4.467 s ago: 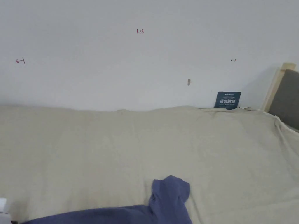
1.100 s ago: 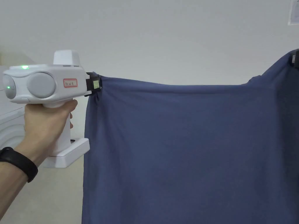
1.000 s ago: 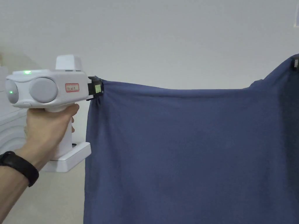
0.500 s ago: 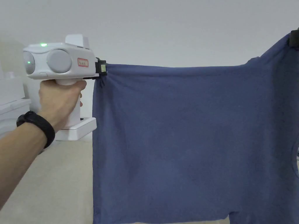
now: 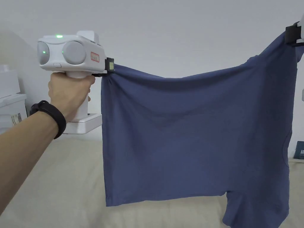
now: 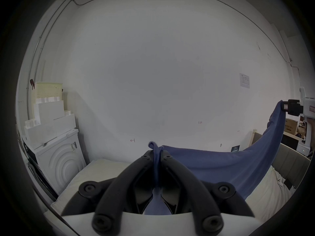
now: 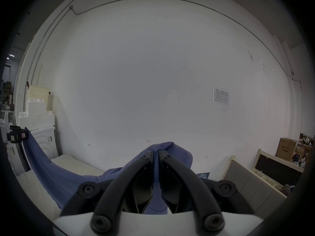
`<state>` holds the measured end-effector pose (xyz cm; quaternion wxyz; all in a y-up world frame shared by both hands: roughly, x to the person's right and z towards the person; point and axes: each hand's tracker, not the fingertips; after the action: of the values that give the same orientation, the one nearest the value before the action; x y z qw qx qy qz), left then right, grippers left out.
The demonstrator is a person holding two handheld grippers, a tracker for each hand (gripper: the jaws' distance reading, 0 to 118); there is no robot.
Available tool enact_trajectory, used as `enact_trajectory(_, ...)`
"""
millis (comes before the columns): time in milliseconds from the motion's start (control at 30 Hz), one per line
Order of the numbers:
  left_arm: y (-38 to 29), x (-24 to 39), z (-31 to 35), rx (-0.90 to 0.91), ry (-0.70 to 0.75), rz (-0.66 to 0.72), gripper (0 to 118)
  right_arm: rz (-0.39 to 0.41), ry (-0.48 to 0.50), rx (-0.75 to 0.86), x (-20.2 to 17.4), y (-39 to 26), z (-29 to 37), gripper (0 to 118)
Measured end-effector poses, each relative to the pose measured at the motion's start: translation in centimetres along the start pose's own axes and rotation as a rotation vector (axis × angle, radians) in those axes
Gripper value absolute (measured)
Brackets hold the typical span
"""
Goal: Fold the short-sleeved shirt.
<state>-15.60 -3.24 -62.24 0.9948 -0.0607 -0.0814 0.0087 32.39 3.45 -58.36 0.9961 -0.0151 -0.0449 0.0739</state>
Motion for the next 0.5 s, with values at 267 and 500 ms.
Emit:
enact_trajectory(267, -7.5, -1.3, -3.5, -0.144, -0.061, 0.100, 6, -0.070, 0.011, -0.111, -0.4, -7.9, -1.8, 4)
enact_trajectory(500, -16.2, -0.8, -4.4, -0.305, -0.075, 0.134, 6, -0.201, 0.039, -0.175, -1.5, -16.4, -2.2, 4)
